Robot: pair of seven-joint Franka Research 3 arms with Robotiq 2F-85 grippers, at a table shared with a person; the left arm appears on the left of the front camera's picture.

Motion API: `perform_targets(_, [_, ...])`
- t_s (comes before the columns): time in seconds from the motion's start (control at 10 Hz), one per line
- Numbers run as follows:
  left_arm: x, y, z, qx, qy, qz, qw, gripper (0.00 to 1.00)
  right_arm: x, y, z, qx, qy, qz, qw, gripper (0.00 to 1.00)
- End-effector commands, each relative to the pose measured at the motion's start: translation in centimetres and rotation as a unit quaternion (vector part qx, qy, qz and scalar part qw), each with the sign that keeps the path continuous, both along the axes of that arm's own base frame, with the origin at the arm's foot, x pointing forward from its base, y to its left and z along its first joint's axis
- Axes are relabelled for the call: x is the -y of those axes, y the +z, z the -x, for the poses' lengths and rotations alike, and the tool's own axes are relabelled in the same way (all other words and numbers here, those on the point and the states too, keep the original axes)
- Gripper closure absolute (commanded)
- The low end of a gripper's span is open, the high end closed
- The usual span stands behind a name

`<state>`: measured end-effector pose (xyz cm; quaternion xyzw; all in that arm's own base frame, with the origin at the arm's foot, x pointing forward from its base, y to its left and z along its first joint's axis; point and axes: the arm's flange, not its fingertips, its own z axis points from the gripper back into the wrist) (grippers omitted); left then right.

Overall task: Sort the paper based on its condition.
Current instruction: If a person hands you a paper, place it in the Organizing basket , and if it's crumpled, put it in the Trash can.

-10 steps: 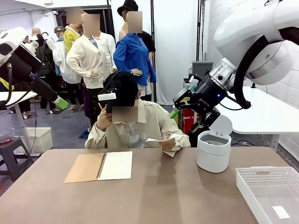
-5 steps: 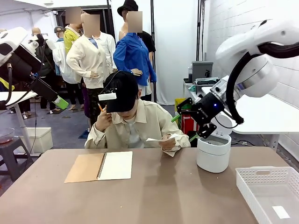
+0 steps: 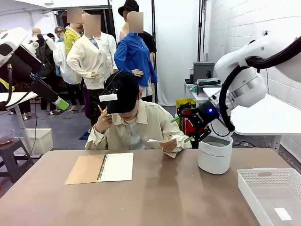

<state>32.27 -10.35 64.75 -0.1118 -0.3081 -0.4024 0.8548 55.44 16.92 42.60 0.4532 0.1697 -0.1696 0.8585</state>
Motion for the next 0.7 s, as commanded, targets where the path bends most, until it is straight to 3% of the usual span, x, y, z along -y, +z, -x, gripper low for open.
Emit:
perform_targets(0.0, [0.0, 0.0, 0.0, 0.000, 0.000, 0.000, 1.000, 0.00, -1.1, -1.0, -0.9, -0.035, 0.006, -0.031, 0.999, 0.00])
perform_targets(0.5, [0.0, 0.0, 0.0, 0.000, 0.000, 0.000, 1.000, 0.00, -2.3, -1.7, 0.1, -0.035, 0.033, -0.045, 0.998, 0.00])
perform_targets(0.6, [0.0, 0.0, 0.0, 0.000, 0.000, 0.000, 1.000, 0.00, -2.1, -1.9, 0.0, -0.016, 0.052, -0.051, 0.997, 0.14])
